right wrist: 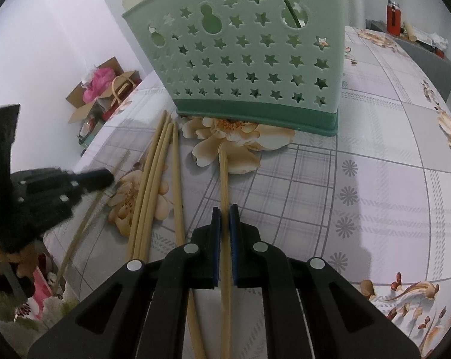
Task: Organize utensils
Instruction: 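Lift the chopstick with the left gripper into the basket and release, then lift the chopstick with the right gripper into the basket and release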
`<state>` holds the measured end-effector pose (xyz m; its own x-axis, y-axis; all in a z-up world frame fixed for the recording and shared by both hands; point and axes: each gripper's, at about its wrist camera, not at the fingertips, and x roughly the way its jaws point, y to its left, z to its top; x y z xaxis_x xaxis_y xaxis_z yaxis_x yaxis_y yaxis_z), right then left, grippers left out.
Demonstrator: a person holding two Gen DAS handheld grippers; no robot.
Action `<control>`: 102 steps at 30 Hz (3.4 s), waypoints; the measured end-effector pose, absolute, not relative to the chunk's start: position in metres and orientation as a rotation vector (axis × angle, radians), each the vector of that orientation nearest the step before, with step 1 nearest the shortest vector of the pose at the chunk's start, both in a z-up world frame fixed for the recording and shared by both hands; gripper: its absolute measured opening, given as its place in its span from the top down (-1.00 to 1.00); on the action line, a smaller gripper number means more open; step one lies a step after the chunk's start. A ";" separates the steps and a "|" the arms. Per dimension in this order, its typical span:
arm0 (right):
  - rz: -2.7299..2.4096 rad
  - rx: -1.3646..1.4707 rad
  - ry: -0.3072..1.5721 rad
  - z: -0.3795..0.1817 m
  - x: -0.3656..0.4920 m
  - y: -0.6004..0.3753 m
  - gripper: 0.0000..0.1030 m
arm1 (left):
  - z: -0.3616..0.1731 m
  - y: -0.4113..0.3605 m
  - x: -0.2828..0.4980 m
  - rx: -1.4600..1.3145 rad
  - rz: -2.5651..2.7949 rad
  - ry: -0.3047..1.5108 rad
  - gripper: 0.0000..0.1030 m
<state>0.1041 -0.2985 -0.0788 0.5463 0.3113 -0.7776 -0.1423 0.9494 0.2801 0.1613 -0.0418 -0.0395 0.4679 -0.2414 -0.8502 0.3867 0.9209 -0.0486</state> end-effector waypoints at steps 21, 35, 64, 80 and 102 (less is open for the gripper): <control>0.298 0.231 0.944 -0.081 0.104 -0.305 0.88 | 0.156 -0.045 0.152 -0.046 -0.517 0.343 0.92; 0.310 0.248 0.947 -0.082 0.103 -0.308 0.88 | 0.198 -0.079 0.214 -0.225 -0.484 0.166 0.92; 0.297 0.173 0.978 -0.079 0.109 -0.298 0.88 | 0.086 -0.011 0.177 -0.287 -0.397 0.417 0.37; 0.295 0.003 1.038 -0.073 0.147 -0.270 0.71 | -0.045 -0.007 0.121 -0.152 -0.362 0.798 0.35; 0.199 0.026 0.815 0.000 0.135 -0.277 0.88 | -0.044 -0.021 0.110 -0.090 -0.397 0.820 0.19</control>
